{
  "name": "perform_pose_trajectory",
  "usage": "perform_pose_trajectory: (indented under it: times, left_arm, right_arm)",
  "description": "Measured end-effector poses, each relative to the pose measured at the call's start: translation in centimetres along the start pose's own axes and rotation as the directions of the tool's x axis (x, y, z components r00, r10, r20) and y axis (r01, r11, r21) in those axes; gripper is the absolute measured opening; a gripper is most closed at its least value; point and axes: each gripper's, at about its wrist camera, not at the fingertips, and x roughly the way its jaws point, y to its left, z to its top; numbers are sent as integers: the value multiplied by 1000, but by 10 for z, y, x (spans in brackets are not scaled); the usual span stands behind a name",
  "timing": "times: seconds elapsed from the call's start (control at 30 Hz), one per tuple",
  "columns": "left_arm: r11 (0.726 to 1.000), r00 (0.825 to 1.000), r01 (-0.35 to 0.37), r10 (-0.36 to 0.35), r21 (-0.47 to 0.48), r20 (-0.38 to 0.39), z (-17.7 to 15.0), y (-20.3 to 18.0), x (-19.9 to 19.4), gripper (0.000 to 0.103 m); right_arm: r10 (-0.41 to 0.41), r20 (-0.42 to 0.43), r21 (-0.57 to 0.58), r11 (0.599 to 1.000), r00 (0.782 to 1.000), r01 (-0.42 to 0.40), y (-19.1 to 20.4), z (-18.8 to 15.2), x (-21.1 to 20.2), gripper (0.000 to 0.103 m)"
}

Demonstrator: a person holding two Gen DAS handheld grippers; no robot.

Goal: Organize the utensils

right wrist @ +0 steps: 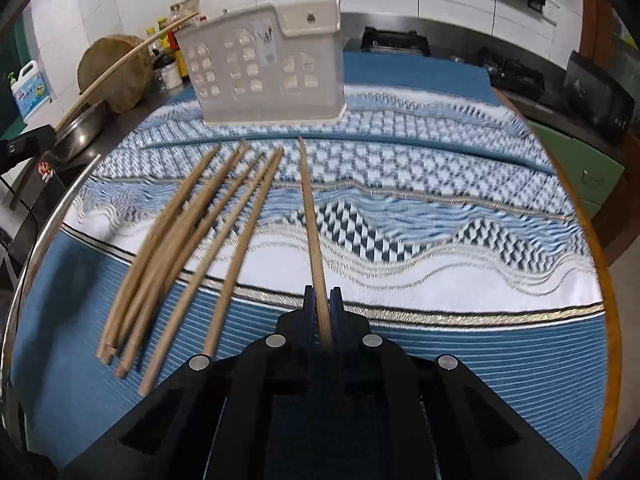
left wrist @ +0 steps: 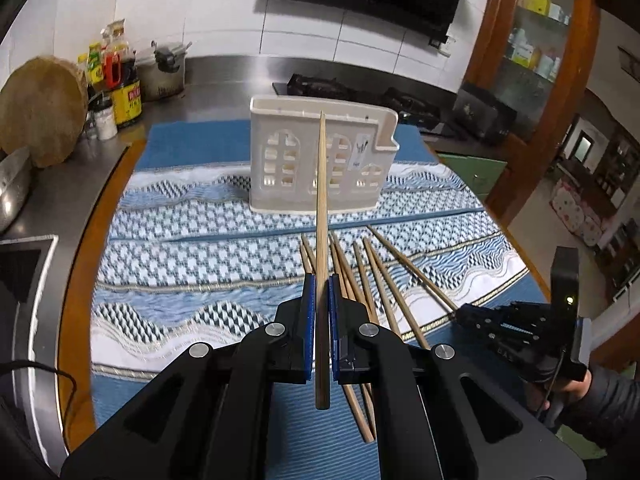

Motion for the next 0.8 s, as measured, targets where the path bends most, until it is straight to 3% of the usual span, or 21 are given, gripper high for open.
perform_pose_trajectory:
  times: [0.27,0.53,0.8]
  left_arm:
    - [999,999,31,-31,17,-21,25,11,-5,5]
    - [997,989,82,-82,1,-121,57,34,4,5]
    - [997,978,50,-36,63,-206,92,45,9,5]
  right_arm:
    - [-10,164,-12,1000,986,12,5,39,-61,7]
    - [5,273,-16,1000,962,0,7,89,-96,7]
    - [7,338,-47,999,941,9,10,123,-123,7]
